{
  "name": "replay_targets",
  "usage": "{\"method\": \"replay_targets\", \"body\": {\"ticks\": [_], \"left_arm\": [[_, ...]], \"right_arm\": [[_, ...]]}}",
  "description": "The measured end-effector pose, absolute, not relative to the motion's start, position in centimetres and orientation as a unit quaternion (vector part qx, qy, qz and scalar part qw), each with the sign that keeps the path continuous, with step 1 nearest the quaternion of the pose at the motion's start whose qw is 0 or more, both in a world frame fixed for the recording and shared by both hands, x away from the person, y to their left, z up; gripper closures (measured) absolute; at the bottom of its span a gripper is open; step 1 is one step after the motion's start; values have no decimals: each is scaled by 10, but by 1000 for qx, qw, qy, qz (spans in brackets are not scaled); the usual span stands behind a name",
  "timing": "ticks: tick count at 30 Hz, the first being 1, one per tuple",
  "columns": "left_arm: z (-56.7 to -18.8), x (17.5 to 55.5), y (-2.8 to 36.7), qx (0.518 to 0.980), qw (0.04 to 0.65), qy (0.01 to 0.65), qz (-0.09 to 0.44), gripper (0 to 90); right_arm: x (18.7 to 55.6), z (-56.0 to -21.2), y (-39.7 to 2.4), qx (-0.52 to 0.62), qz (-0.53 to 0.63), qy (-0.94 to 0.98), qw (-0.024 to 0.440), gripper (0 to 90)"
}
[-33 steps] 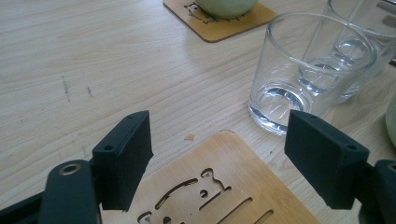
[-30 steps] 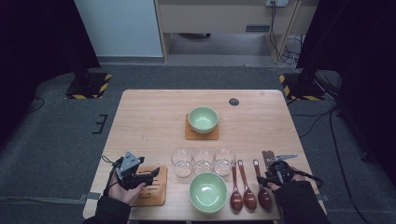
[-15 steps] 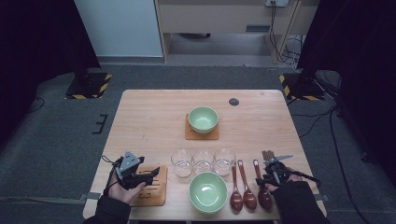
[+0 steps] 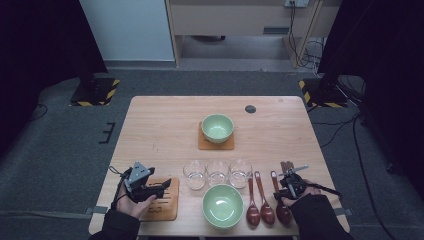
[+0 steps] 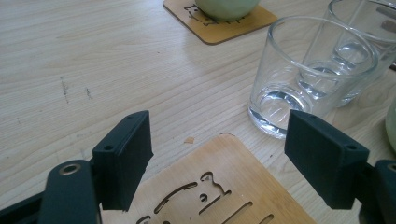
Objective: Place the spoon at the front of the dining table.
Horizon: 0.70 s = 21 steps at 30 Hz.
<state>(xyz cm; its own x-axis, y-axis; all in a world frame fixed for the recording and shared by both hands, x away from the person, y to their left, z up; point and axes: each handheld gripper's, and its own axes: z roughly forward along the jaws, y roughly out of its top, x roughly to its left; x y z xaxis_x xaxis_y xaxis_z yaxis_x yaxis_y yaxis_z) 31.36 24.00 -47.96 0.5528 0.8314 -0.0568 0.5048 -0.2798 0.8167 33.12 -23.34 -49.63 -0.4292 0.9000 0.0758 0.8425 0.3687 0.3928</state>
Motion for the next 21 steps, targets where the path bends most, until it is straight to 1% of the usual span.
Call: {"method": "replay_targets", "body": {"ticks": [14, 21], "left_arm": [[-480, 314, 240, 777, 416, 430, 195, 225], [-480, 314, 240, 777, 416, 430, 196, 226]], "right_arm": [[331, -498, -225, 533, 166, 827, 73, 726], [332, -498, -221, 533, 152, 829, 83, 751]]}}
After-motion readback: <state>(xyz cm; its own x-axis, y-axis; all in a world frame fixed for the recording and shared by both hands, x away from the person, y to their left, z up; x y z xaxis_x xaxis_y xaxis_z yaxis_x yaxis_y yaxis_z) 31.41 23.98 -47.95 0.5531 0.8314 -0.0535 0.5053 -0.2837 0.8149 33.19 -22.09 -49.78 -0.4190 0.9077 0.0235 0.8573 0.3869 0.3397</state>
